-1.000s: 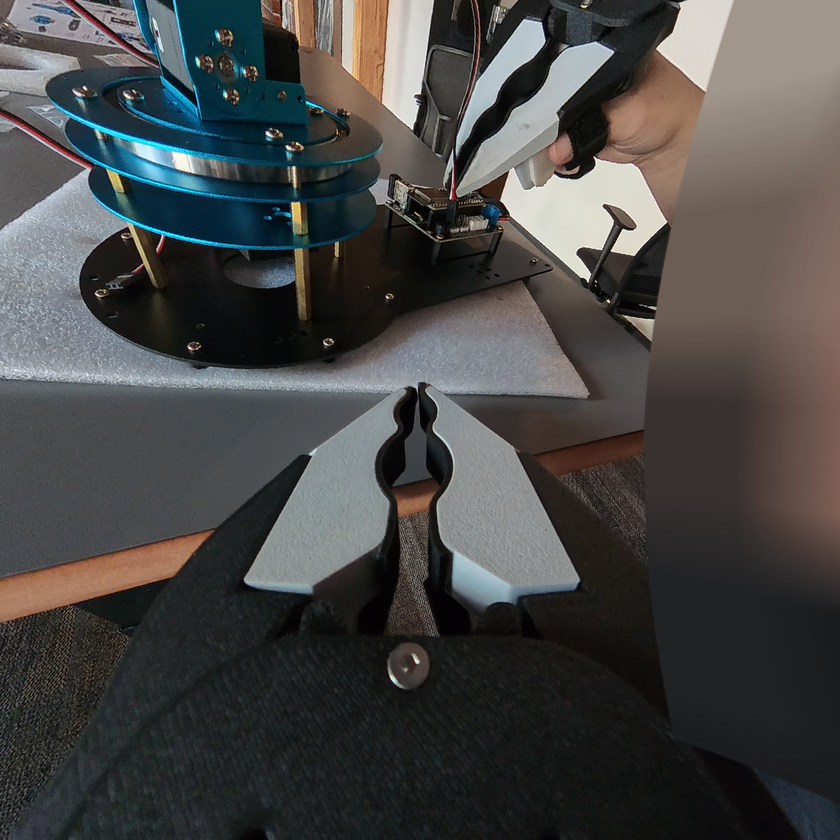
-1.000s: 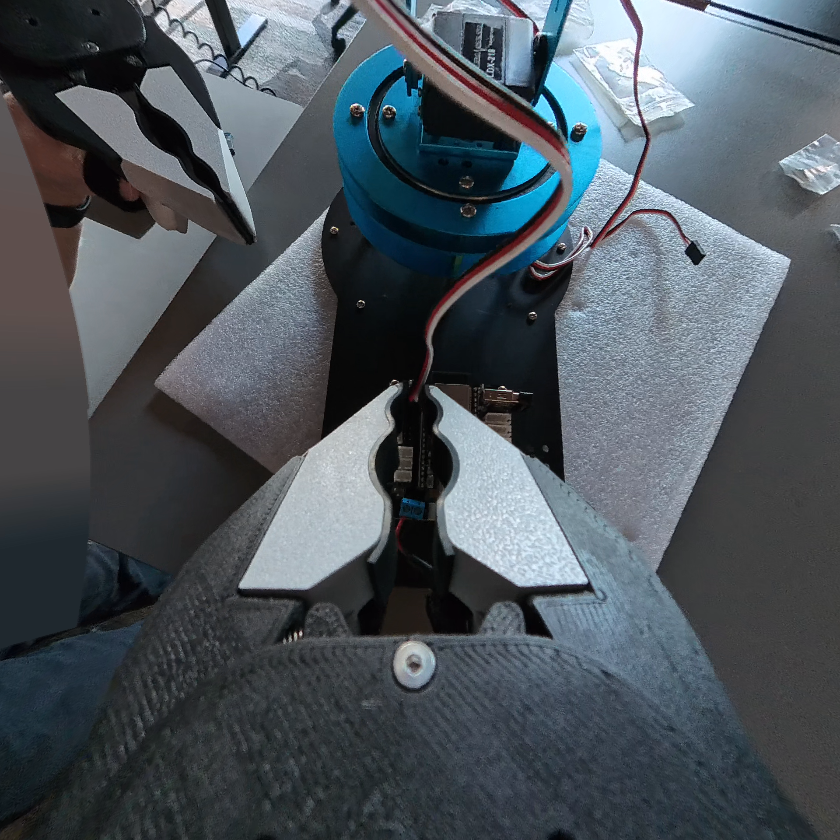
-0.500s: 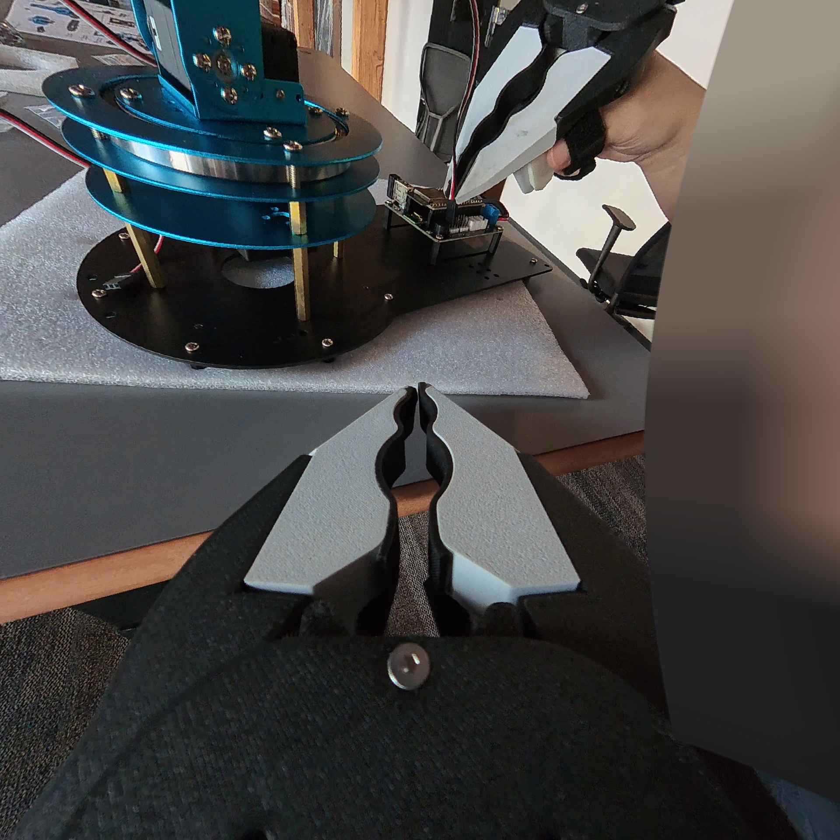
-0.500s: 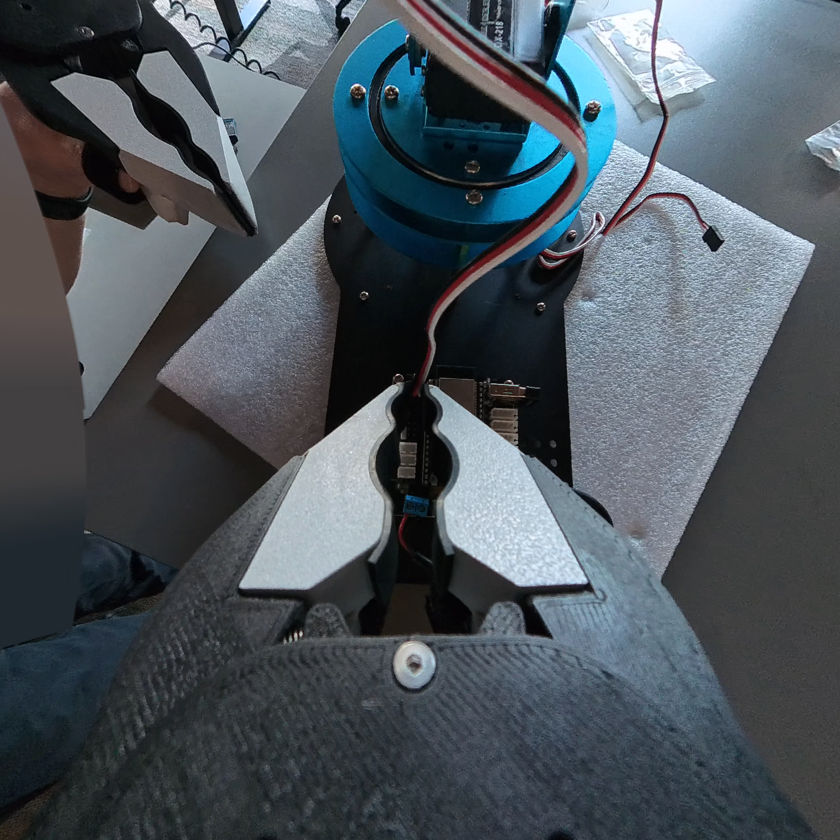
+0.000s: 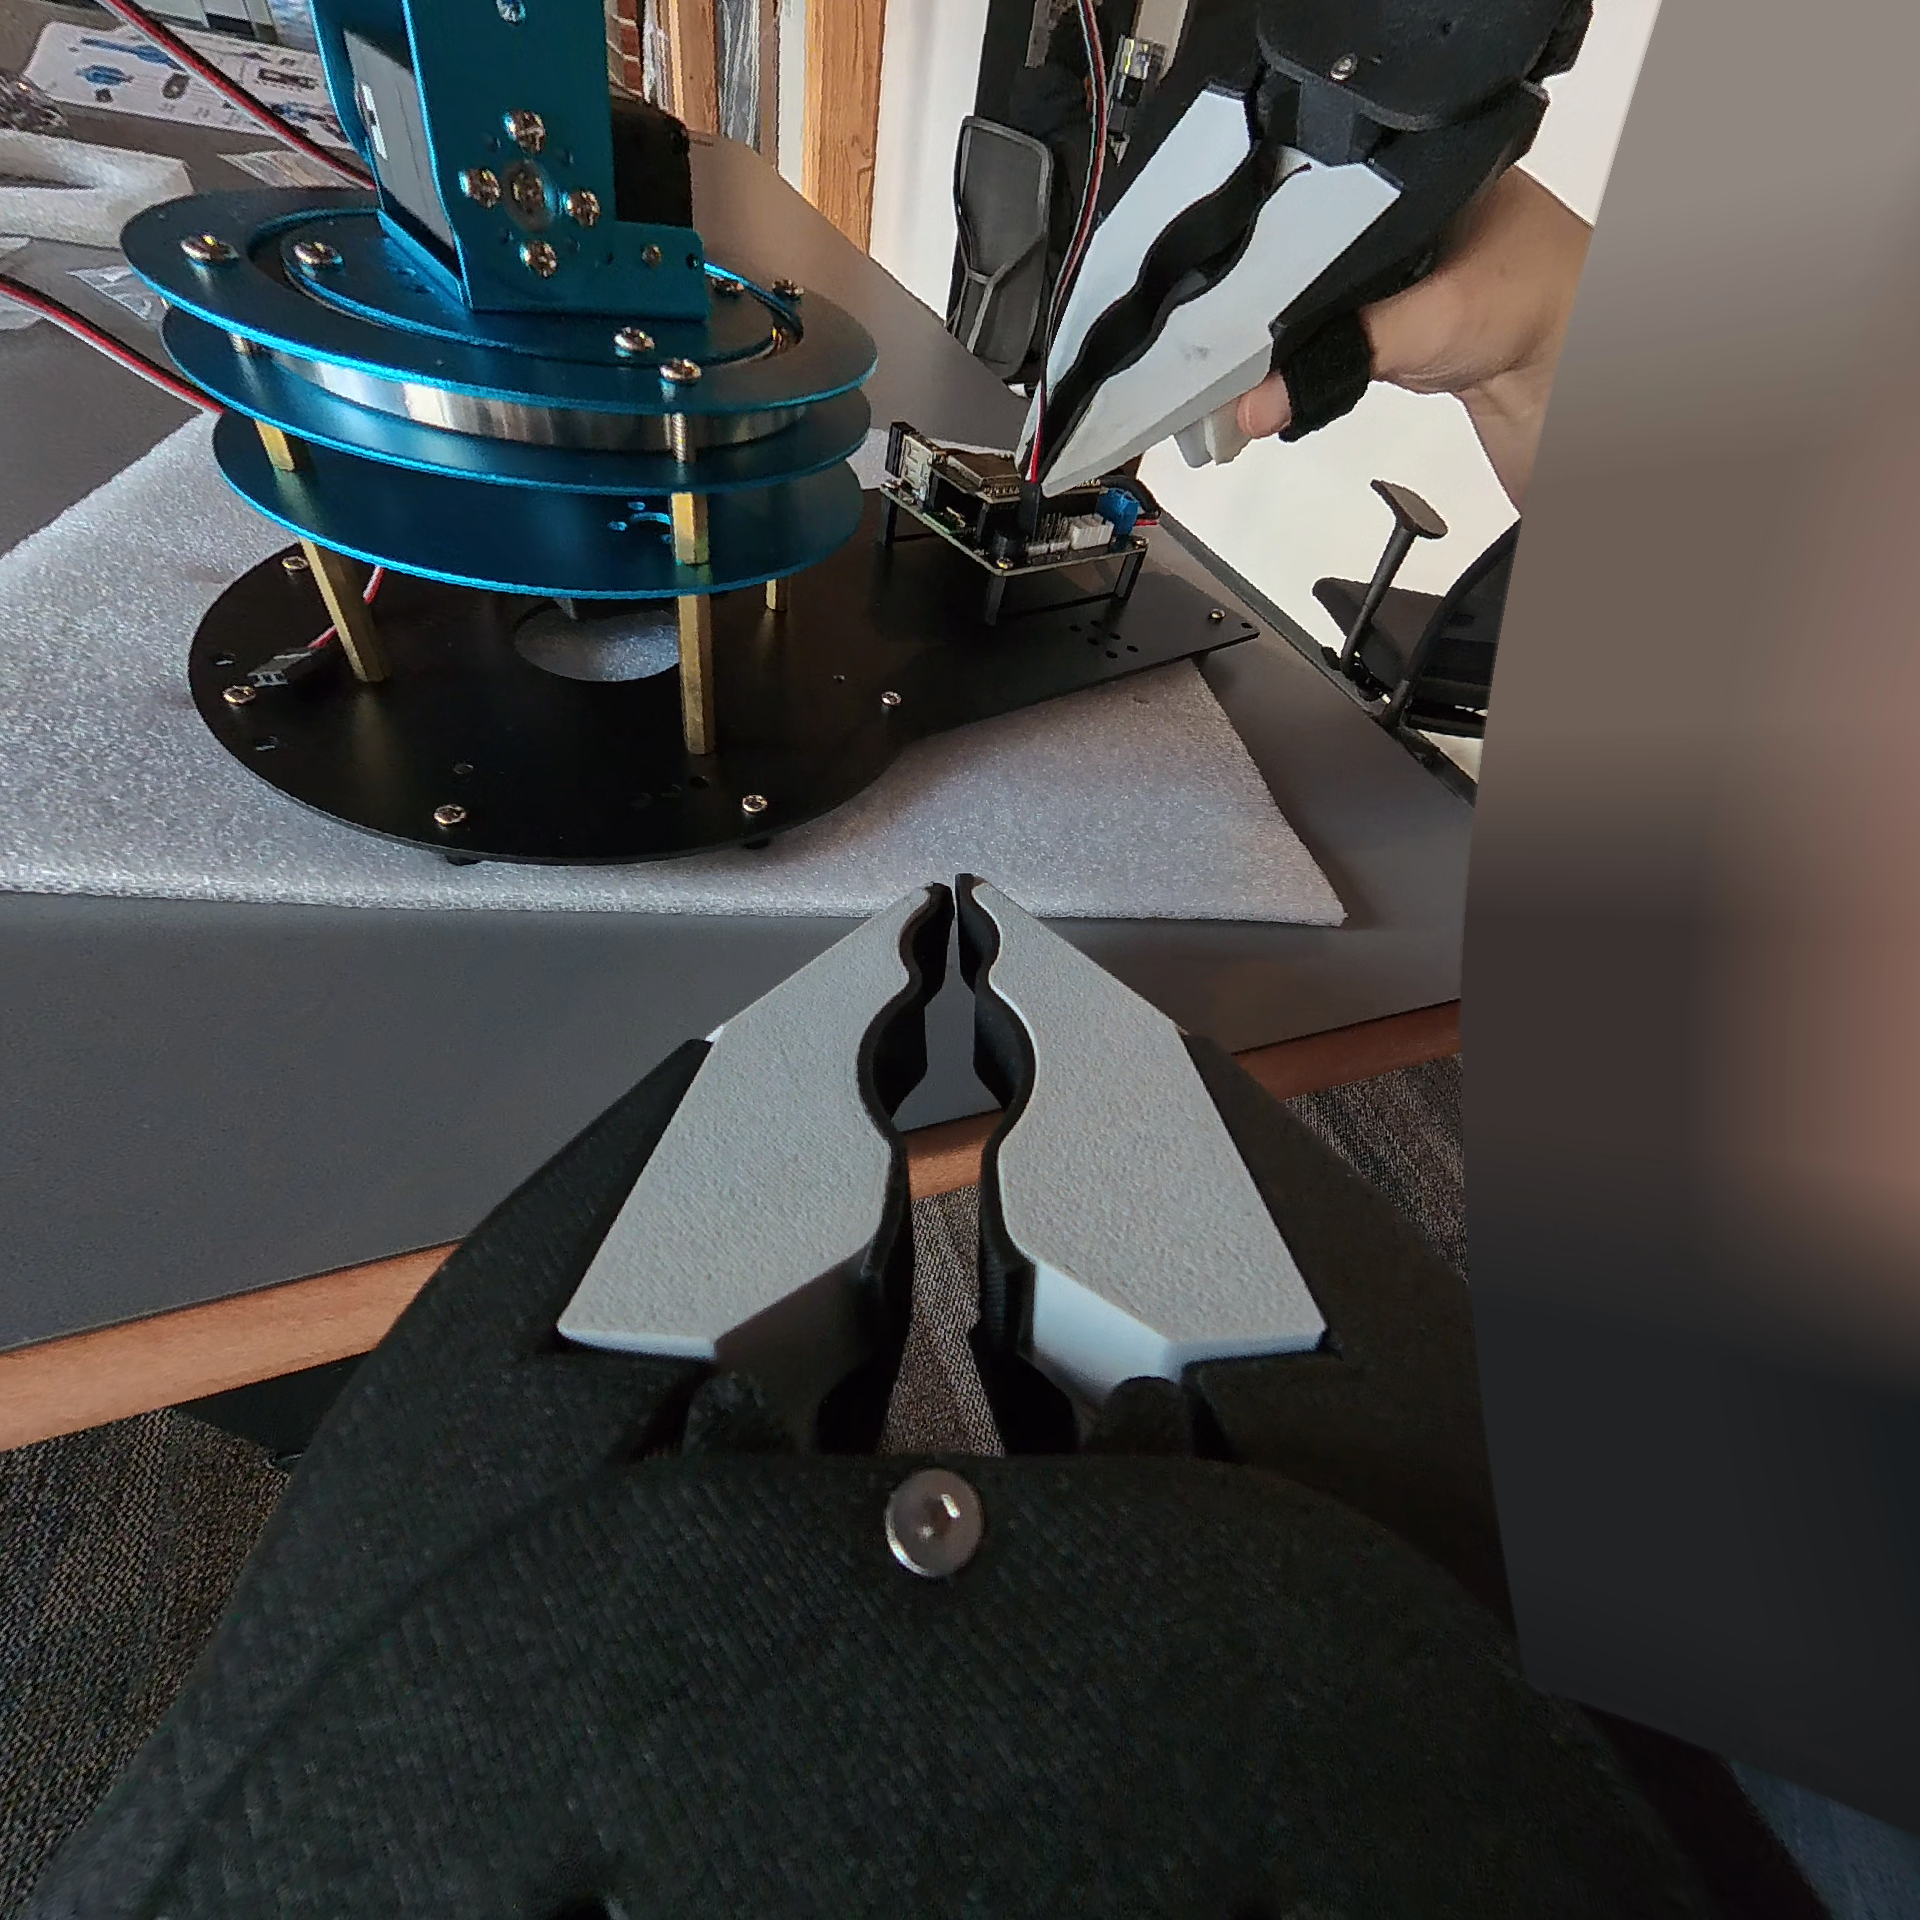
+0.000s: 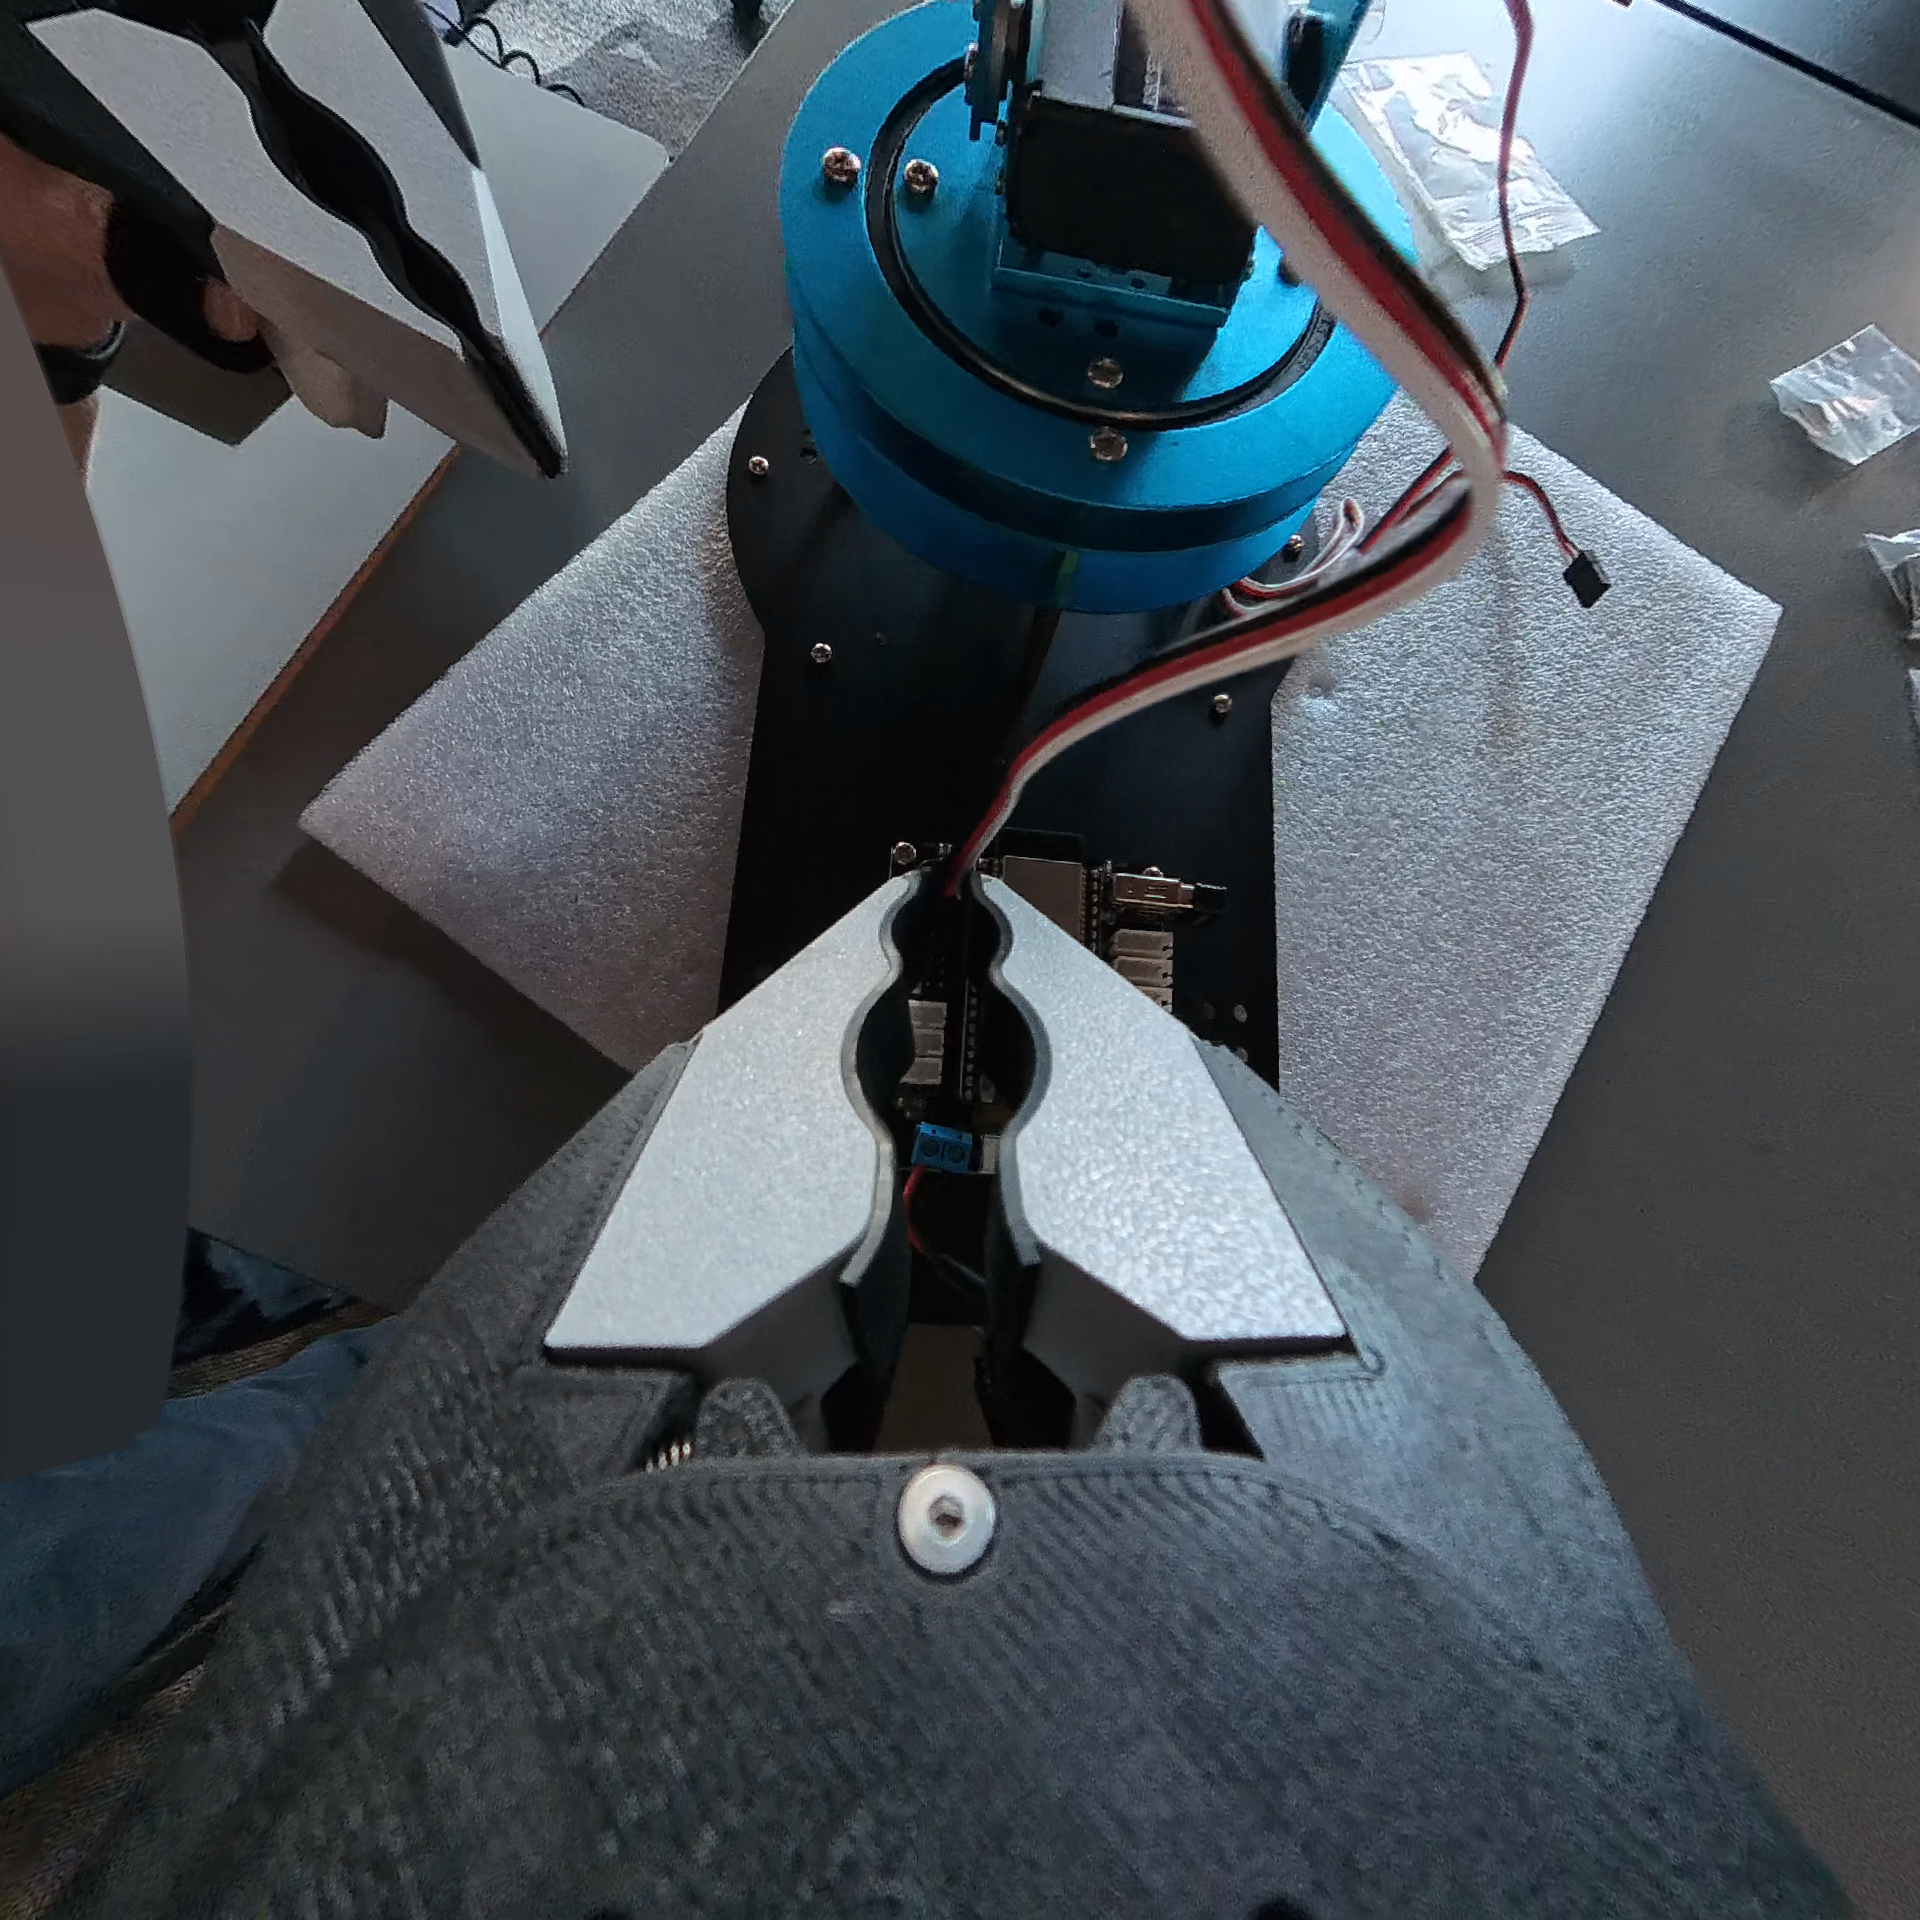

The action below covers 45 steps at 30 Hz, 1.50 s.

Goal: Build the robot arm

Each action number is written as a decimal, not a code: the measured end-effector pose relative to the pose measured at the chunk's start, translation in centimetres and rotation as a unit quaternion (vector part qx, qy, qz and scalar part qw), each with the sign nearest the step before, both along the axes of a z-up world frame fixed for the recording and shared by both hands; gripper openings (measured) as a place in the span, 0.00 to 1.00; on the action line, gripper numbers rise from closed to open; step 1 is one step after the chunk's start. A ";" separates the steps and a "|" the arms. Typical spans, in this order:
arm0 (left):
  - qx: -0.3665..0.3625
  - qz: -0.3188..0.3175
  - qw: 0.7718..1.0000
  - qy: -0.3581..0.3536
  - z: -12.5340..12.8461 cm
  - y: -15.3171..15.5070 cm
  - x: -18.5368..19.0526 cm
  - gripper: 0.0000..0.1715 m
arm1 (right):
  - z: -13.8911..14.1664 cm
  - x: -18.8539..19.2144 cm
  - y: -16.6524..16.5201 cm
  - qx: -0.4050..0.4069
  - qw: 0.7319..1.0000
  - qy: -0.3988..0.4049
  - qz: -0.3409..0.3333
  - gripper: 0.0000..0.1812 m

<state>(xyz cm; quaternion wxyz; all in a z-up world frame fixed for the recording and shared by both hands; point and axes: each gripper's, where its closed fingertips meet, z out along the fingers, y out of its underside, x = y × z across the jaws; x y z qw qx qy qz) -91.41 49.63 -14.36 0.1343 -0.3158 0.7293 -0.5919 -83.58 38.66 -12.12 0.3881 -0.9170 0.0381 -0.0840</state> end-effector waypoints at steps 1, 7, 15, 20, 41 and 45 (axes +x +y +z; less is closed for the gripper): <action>0.000 0.000 1.000 0.000 0.0 0.0 0.0 0.00 | 0.0 0.0 0.0 0.001 1.000 0.000 0.000 0.04; 0.002 -0.001 1.000 0.001 -0.1 -0.1 0.0 0.00 | 0.0 0.0 0.0 0.006 1.000 -0.002 0.001 0.04; -0.002 0.001 1.000 0.000 0.0 -0.1 0.1 0.00 | -0.1 0.0 -0.1 0.006 1.000 -0.008 0.002 0.05; 0.001 0.000 1.000 0.000 0.0 -0.2 0.0 0.00 | -0.1 0.0 -0.1 0.003 1.000 -0.016 0.004 0.05; 0.001 0.004 1.000 -0.004 0.5 0.0 -0.3 0.00 | 1.2 -0.2 -0.2 0.002 0.999 0.048 0.012 0.07; 0.001 0.003 1.000 -0.004 0.4 0.0 -0.3 0.00 | 1.0 0.1 -0.1 -0.009 0.997 0.070 0.009 0.08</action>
